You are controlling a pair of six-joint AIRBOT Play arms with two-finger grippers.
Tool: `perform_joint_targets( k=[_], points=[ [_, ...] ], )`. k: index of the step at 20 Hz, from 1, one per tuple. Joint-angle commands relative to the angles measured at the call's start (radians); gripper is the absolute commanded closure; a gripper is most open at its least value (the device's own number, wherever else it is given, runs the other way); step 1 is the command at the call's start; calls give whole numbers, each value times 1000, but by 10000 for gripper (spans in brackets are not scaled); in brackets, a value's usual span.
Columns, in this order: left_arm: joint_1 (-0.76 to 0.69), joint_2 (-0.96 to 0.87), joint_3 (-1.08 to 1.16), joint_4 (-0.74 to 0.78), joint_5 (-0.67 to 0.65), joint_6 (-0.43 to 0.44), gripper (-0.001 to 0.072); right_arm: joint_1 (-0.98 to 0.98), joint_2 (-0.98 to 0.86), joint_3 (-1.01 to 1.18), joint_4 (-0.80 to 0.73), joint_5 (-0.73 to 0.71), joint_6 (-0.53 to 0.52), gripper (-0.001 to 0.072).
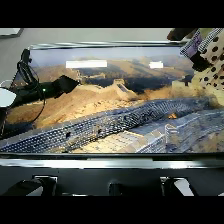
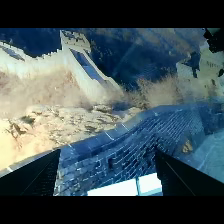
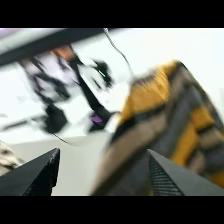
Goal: Fold the clothes and pants, and hang the long-sleeved shirts on hangers.
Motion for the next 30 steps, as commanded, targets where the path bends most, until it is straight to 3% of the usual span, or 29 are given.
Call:
perform_joint_targets(
  k=[1, 3, 4, 5, 6, 7, 8, 10, 11, 12, 13, 14, 15, 16, 20, 30],
  points=[
    [1, 2, 0, 20, 0, 1, 0, 0, 49, -1, 405, -137, -105, 82],
    [1, 2, 0, 63, -1, 1, 0, 66, -12, -10, 857, -60, -463, 171],
    [1, 2, 0, 88, -5, 1, 0, 167, -48, -32, 954, -5, -608, 184],
    [1, 2, 0, 119, -17, 1, 0, 298, -79, -63, 939, 43, -674, 185],
    [2, 2, 0, 146, -34, 1, 0, 453, -111, -97, 864, 105, -728, 248],
    [2, 3, 0, 173, -58, 1, 0, 596, -139, -122, 773, 183, -793, 397],
    [8, 6, 0, 190, -95, 0, 1, 737, -162, -153, 650, 262, -834, 454],
    [35, 16, 0, 211, -186, 1, 14, 958, -182, -234, 424, 398, -831, 454],
    [49, 23, -1, 245, -232, 6, 90, 1025, -174, -304, 387, 426, -789, 455],
    [57, 34, -8, 294, -267, 27, 216, 1080, -162, -394, 392, 449, -769, 460],
    [61, 48, -25, 344, -274, 32, 319, 1124, -150, -483, 386, 465, -748, 536],
    [63, 61, -49, 392, -275, 49, 511, 1169, -134, -582, 383, 465, -739, 615],
    [63, 71, -74, 422, -279, 76, 630, 1205, -118, -669, 371, 459, -739, 686],
    [63, 79, -100, 433, -278, 95, 678, 1235, -103, -753, 344, 443, -716, 686],
    [63, 89, -151, 451, -230, 103, 678, 1266, -89, -928, 337, 419, -672, 686],
    [62, 86, -151, 456, -226, 102, 676, 1266, -89, -940, 332, 452, -672, 686]
  ],
)
